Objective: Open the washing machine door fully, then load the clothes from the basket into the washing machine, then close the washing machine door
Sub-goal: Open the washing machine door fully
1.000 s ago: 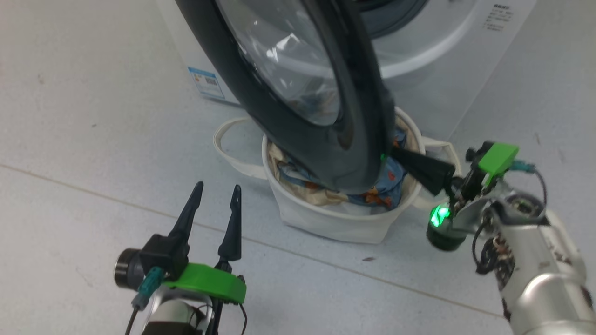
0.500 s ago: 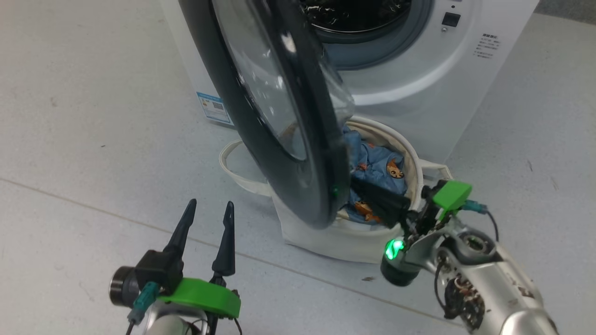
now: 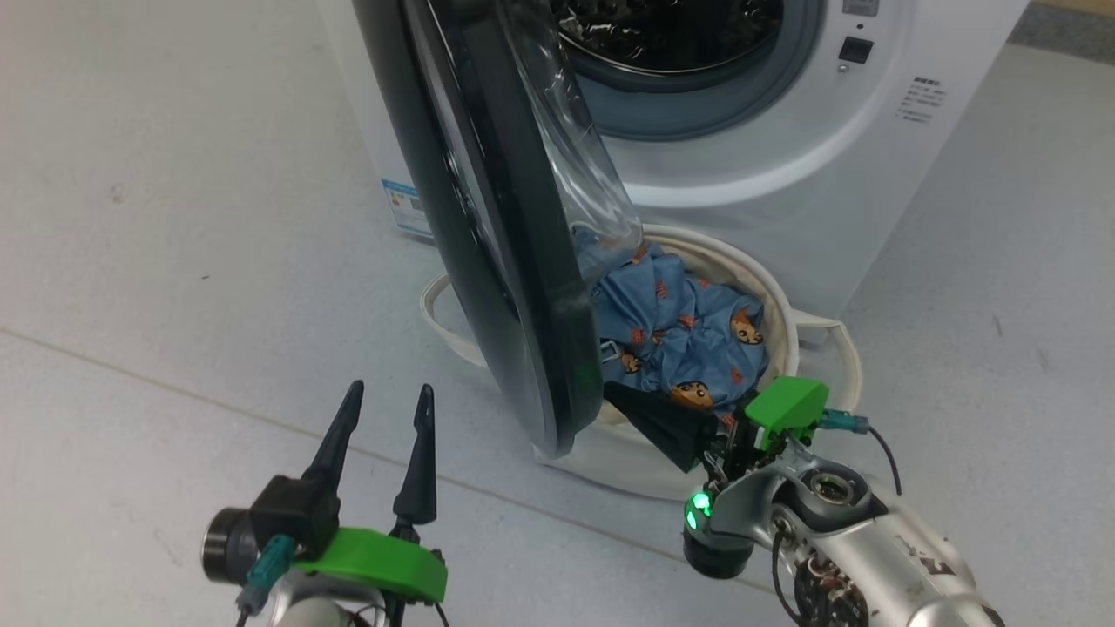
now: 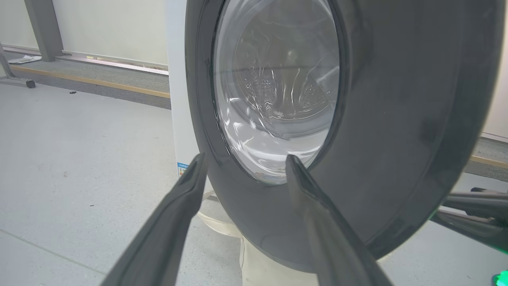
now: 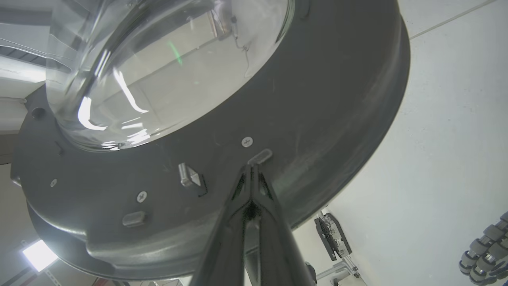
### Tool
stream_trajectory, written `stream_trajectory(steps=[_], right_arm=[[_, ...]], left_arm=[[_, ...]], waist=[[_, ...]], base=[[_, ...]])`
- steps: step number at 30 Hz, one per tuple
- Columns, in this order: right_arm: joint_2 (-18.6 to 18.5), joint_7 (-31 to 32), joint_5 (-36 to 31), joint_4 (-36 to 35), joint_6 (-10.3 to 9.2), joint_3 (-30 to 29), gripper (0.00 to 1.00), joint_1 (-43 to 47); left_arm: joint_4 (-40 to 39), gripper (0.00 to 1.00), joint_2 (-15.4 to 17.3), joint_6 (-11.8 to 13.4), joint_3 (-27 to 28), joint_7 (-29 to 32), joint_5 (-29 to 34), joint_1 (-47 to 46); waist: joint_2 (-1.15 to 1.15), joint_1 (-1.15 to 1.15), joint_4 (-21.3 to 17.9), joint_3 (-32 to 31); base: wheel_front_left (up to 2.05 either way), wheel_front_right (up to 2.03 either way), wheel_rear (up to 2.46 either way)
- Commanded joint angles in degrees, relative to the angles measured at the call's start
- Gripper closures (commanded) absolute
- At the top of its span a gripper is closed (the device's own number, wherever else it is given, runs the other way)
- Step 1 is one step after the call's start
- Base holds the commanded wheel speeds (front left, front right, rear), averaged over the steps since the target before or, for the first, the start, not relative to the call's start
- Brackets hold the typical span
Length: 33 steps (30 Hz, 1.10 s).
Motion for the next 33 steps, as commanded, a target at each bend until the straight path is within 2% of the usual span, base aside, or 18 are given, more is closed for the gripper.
stream_trajectory(steps=[1,5,9,12,15,18,21,26,27,28,29,33], right_arm=[[1.1,-0.6,-0.8,-1.5,0.02,0.4,1.0,-1.3],[-0.5,-8.0,-11.8,-6.5,0.02,-1.2,1.0,-0.2],[-4.0,-21.3,-27.8,-16.7,0.02,-1.1,1.0,2.5],[-8.4,-33.8,-43.3,-22.7,0.02,2.9,1.0,4.4],[-11.7,-42.7,-55.5,-23.5,0.02,7.1,1.0,5.8],[-12.3,-44.1,-64.2,-24.1,0.02,6.5,1.0,7.5],[-10.3,-44.2,-72.3,-26.8,0.02,0.8,1.0,10.9],[-7.1,-44.2,-80.3,-28.5,0.02,-3.7,1.0,16.4],[-6.7,-44.2,-81.7,-28.4,0.02,-4.2,0.96,17.1],[-6.3,-44.2,-83.2,-28.5,0.02,-4.7,0.04,17.6],[-5.8,-44.2,-84.5,-28.5,0.02,-5.3,0.0,18.1],[-3.8,-44.2,-87.3,-27.7,0.02,-7.1,0.0,19.1]], left_arm=[[-1.8,0.0,0.8,-0.2,1.9,-0.7,0.6,-0.5],[-2.0,0.0,0.8,-0.6,2.1,-0.7,0.7,0.3],[-1.7,0.0,0.8,-0.9,2.1,-0.7,0.8,0.9],[-1.7,0.0,0.8,-0.9,2.1,-0.7,0.8,1.0],[-1.6,0.0,0.8,-0.8,2.3,-0.7,0.8,1.3],[-1.7,0.0,0.8,-0.9,2.6,-0.7,1.1,1.7],[-1.7,0.0,0.8,-1.0,3.1,-0.7,1.4,1.8],[-1.7,0.0,0.8,-1.4,3.8,-0.7,1.7,2.0],[-1.6,0.0,0.8,-1.4,3.9,-0.7,1.8,2.0],[-1.6,0.0,0.8,-1.5,4.0,-0.7,1.8,2.1],[-1.6,0.0,0.8,-1.6,4.1,-0.7,1.8,2.1],[-1.4,0.0,0.8,-1.8,4.3,-0.7,2.1,2.3]], waist=[[0.0,0.0,-0.3,-0.4],[0.0,0.0,-1.9,-2.2],[0.0,0.0,-3.6,-3.3],[0.0,0.0,-4.9,-3.8],[0.0,0.0,-6.1,-4.4],[0.0,0.0,-7.1,-4.6],[0.0,0.0,-7.7,-4.5],[0.0,0.0,-8.4,-4.7],[0.0,0.0,-8.4,-4.7],[0.0,0.0,-8.5,-4.7],[0.0,0.0,-8.6,-4.8],[0.0,0.0,-8.6,-4.9]], base=[[0.0,0.0,0.0],[0.0,0.0,0.0],[0.0,0.0,0.0],[0.0,0.0,0.0],[0.0,0.0,0.0],[0.0,0.0,0.0],[0.0,0.0,0.0],[0.0,0.0,0.0],[0.0,0.0,0.0],[0.0,0.0,0.0],[0.0,0.0,0.0],[0.0,0.0,0.0]])
